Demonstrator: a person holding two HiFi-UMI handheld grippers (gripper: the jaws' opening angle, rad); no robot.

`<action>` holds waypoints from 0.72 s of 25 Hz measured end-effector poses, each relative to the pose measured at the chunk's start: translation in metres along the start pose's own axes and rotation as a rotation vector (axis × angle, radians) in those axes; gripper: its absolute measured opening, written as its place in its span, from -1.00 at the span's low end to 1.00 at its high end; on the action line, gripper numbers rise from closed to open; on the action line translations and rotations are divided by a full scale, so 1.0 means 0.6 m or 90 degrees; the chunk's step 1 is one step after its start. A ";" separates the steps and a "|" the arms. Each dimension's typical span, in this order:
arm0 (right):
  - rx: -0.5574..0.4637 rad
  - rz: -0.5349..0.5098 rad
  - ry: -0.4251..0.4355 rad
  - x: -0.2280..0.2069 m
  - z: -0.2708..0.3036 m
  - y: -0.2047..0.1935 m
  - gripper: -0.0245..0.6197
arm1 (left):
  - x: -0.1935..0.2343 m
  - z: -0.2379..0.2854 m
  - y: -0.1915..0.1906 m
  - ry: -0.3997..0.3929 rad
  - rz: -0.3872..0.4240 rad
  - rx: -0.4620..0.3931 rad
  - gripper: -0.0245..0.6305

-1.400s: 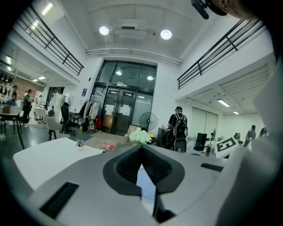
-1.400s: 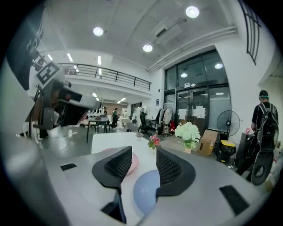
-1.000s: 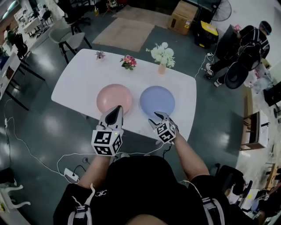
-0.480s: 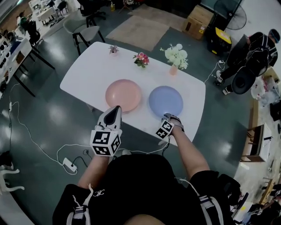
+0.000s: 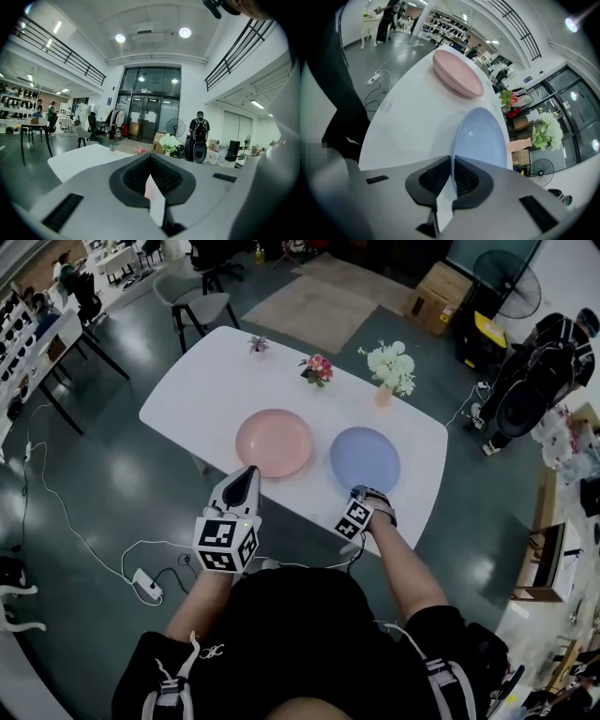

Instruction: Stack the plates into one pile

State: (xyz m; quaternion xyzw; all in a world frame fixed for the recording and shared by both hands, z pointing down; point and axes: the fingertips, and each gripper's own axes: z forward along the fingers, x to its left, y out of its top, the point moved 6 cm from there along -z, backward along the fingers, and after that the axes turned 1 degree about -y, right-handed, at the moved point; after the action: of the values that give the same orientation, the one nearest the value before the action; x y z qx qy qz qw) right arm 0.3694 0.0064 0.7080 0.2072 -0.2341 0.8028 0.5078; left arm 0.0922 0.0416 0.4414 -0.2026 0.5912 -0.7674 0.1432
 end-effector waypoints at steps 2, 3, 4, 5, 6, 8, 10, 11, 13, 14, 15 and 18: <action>0.000 0.019 -0.013 -0.009 -0.004 0.006 -0.82 | 0.001 0.000 0.000 0.000 -0.001 -0.002 -0.89; -0.001 0.026 -0.019 -0.012 -0.006 0.008 -0.81 | 0.002 0.000 0.000 0.000 -0.002 -0.002 -0.89; -0.004 0.029 -0.025 -0.015 -0.009 0.011 -0.81 | 0.002 0.000 0.000 -0.001 -0.002 -0.003 -0.89; -0.008 0.029 -0.032 -0.017 -0.012 0.014 -0.81 | 0.003 0.001 0.000 -0.001 -0.002 -0.004 -0.89; -0.014 0.027 -0.039 -0.020 -0.016 0.018 -0.81 | 0.004 0.002 0.000 0.000 -0.002 -0.004 -0.89; -0.029 0.022 -0.058 -0.031 -0.026 0.033 -0.81 | 0.007 0.004 0.001 0.002 -0.004 -0.007 -0.89; -0.049 0.012 -0.074 -0.044 -0.038 0.055 -0.81 | 0.011 0.005 0.003 0.005 -0.007 -0.011 -0.89; -0.061 0.006 -0.081 -0.050 -0.044 0.069 -0.81 | 0.014 0.005 0.004 0.007 -0.009 -0.012 -0.89; -0.089 -0.013 -0.094 -0.060 -0.056 0.100 -0.81 | 0.022 0.001 0.006 0.013 -0.011 -0.016 -0.89; -0.103 -0.024 -0.101 -0.062 -0.060 0.117 -0.81 | 0.026 -0.001 0.006 0.018 -0.012 -0.017 -0.89; -0.117 -0.033 -0.105 -0.064 -0.063 0.133 -0.81 | 0.031 -0.004 0.006 0.023 -0.013 -0.019 -0.89; -0.154 -0.059 -0.103 -0.064 -0.073 0.184 -0.81 | 0.048 -0.015 0.005 0.041 -0.015 -0.024 -0.89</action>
State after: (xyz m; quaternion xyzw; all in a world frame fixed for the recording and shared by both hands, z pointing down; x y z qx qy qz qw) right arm 0.2797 -0.0365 0.6326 0.2189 -0.3599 0.7251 0.5448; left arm 0.0623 0.0352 0.4406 -0.1876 0.6077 -0.7637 0.1109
